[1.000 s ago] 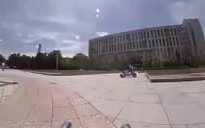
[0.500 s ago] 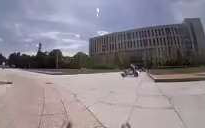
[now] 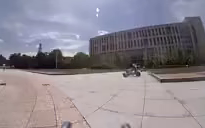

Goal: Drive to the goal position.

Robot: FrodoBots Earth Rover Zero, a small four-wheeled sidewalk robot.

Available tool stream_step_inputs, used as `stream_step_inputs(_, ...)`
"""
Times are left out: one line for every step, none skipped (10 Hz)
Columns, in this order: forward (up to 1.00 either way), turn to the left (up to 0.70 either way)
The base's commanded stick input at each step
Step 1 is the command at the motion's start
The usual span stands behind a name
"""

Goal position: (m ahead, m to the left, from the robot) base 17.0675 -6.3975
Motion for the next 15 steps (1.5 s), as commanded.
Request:
stream_step_inputs(0.70,0.00)
stream_step_inputs(0.70,0.00)
stream_step_inputs(0.70,0.00)
stream_step_inputs(0.70,0.00)
stream_step_inputs(0.70,0.00)
stream_step_inputs(0.70,0.00)
stream_step_inputs(0.70,0.00)
stream_step_inputs(0.70,0.00)
stream_step_inputs(0.70,0.00)
stream_step_inputs(0.70,0.00)
stream_step_inputs(0.70,0.00)
stream_step_inputs(0.70,0.00)
stream_step_inputs(0.70,0.29)
stream_step_inputs(0.70,0.33)
stream_step_inputs(0.70,0.35)
